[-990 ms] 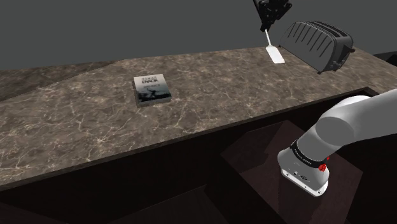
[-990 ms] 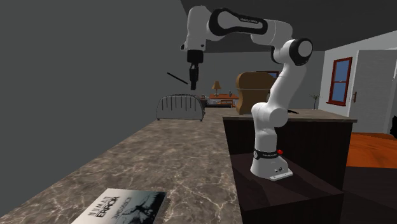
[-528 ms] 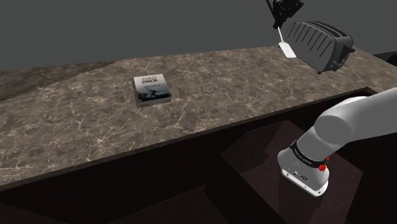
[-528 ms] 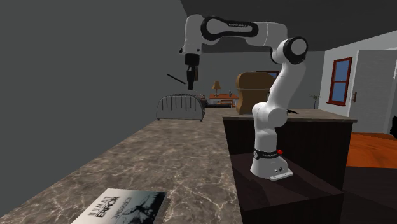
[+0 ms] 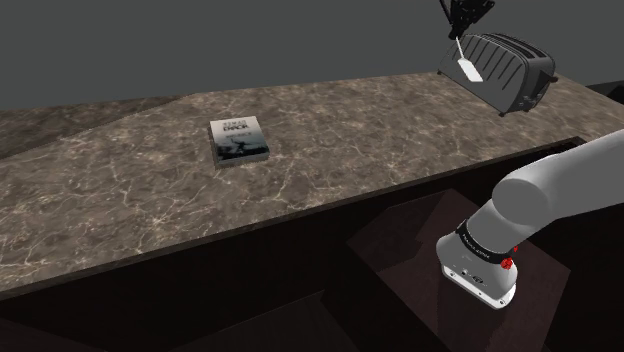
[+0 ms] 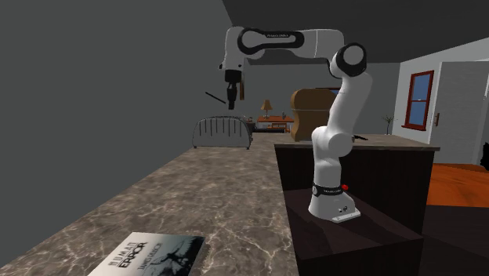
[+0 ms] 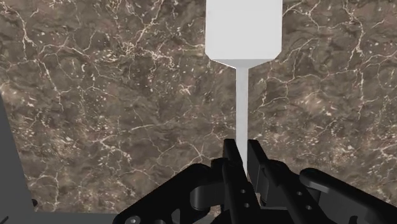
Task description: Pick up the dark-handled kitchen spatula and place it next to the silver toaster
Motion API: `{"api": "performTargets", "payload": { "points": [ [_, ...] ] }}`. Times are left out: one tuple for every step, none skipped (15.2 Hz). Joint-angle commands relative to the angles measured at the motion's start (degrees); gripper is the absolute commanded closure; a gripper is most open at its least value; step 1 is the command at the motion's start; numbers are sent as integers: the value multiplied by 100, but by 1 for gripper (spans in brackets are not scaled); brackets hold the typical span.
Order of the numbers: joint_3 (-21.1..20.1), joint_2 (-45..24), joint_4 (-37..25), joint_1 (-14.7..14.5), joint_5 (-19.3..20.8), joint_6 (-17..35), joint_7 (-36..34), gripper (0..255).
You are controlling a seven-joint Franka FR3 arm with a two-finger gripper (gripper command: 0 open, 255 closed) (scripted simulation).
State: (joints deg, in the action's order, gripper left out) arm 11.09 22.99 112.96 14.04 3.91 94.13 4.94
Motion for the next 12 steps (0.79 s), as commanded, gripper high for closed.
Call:
{"api": "performTargets", "payload": {
  "points": [
    [222, -238, -231, 71, 18, 18, 304, 255],
    [327, -350, -342, 105, 19, 24, 447, 255],
    [431, -468, -460, 140, 13, 28, 591, 255],
    [535, -593, -584, 175, 1, 30, 736, 255],
    [639, -723, -716, 211, -17, 30, 882, 255],
    [742, -861, -856, 247, -42, 27, 1030, 255],
    [846, -1005, -1003, 283, -74, 22, 1179, 255],
    [948, -1156, -1159, 323, -114, 13, 1330, 255],
    [1049, -1314, -1323, 365, -162, 1, 1483, 255],
    [1150, -1480, -1496, 409, -218, -16, 1638, 255],
    [1249, -1653, -1678, 458, -284, -37, 1794, 255],
    [1344, -1835, -1870, 513, -359, -64, 1952, 255]
  ]
}}
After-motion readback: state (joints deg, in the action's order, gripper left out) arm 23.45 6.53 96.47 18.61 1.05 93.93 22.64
